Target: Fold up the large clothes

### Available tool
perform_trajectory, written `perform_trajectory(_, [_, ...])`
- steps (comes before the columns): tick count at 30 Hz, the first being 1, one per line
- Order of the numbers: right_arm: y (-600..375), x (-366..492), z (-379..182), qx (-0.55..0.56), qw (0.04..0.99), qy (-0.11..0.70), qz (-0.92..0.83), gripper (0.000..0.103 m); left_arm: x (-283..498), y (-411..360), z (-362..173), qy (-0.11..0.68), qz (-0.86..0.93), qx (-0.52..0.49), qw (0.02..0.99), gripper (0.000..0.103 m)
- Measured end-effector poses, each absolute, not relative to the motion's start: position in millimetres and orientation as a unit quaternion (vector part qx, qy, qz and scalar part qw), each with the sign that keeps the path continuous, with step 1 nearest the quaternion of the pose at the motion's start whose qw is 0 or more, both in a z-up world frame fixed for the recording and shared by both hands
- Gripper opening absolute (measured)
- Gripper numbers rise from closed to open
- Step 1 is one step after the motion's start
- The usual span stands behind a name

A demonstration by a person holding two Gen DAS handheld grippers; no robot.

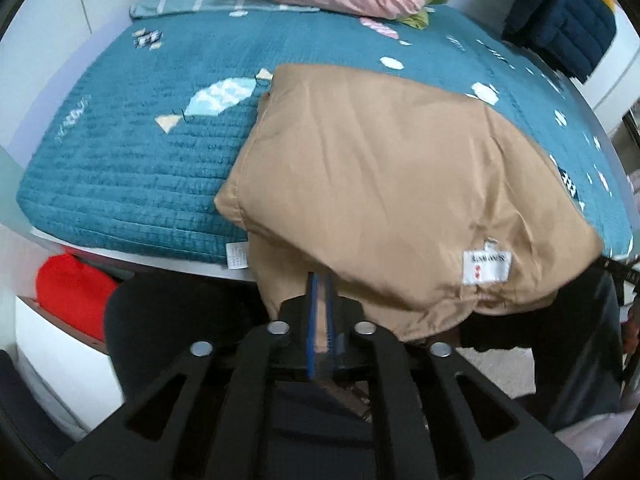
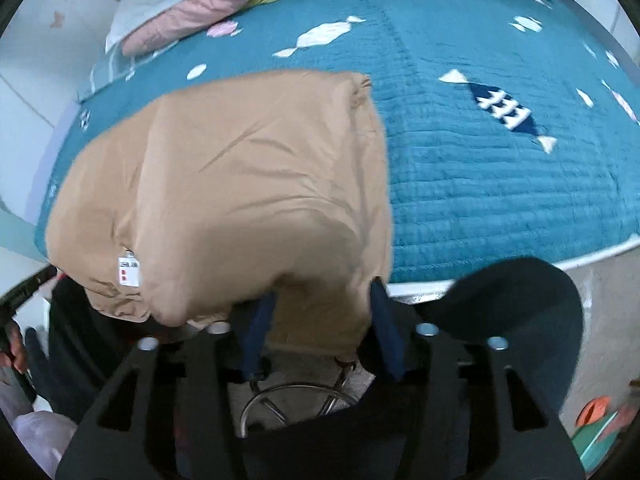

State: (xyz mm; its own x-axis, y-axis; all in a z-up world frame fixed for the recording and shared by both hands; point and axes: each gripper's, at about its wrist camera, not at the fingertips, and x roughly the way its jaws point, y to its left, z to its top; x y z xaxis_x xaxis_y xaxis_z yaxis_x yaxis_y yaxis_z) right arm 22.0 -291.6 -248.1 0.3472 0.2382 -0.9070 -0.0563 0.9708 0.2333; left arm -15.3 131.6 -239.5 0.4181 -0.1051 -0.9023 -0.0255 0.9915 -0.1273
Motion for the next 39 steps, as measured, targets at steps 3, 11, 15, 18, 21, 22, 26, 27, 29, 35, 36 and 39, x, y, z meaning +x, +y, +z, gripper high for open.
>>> perform_trajectory(3, [-312, 15, -223, 0.106, 0.84, 0.529, 0.057, 0.053, -21, 128, -218, 0.522, -0.038, -0.056, 0.85, 0.011])
perform_trajectory(11, [-271, 45, -178, 0.093, 0.86, 0.49, 0.108, 0.032, 23, 117, -189, 0.466, -0.065, -0.084, 0.878, 0.011])
perform_trajectory(15, [-238, 74, -231, 0.077, 0.818, 0.556, 0.125, 0.03, 57, 118, -236, 0.522, -0.038, -0.107, 0.845, 0.01])
perform_trajectory(18, [-236, 91, -303, 0.076, 0.77, 0.629, 0.073, 0.021, 59, 116, -292, 0.589, -0.01, -0.09, 0.803, 0.003])
perform_trajectory(21, [-250, 90, -310, 0.111, 0.765, 0.63, 0.073, 0.019, 42, 121, -328, 0.616, -0.01, -0.109, 0.78, 0.003])
perform_trajectory(22, [-253, 90, -306, 0.109, 0.766, 0.63, 0.07, 0.019, 36, 127, -334, 0.619, -0.013, -0.129, 0.774, 0.003])
perform_trajectory(26, [-258, 87, -298, 0.123, 0.765, 0.63, 0.06, 0.018, 37, 138, -337, 0.637, 0.008, -0.137, 0.759, 0.003])
perform_trajectory(27, [-255, 84, -291, 0.115, 0.77, 0.625, 0.059, 0.018, 35, 136, -328, 0.63, 0.0, -0.13, 0.766, 0.003])
perform_trajectory(29, [-251, 77, -275, 0.104, 0.785, 0.607, 0.063, 0.019, 30, 130, -309, 0.618, -0.024, -0.121, 0.777, 0.003])
perform_trajectory(35, [-234, 70, -231, 0.099, 0.809, 0.571, 0.1, 0.023, 18, 106, -245, 0.563, -0.1, -0.1, 0.814, 0.004])
perform_trajectory(36, [-227, 69, -228, 0.094, 0.809, 0.57, 0.11, 0.023, 22, 102, -238, 0.554, -0.112, -0.107, 0.818, 0.004])
perform_trajectory(39, [-197, 67, -233, 0.056, 0.799, 0.58, 0.15, 0.023, 41, 89, -240, 0.546, -0.128, -0.111, 0.82, 0.004])
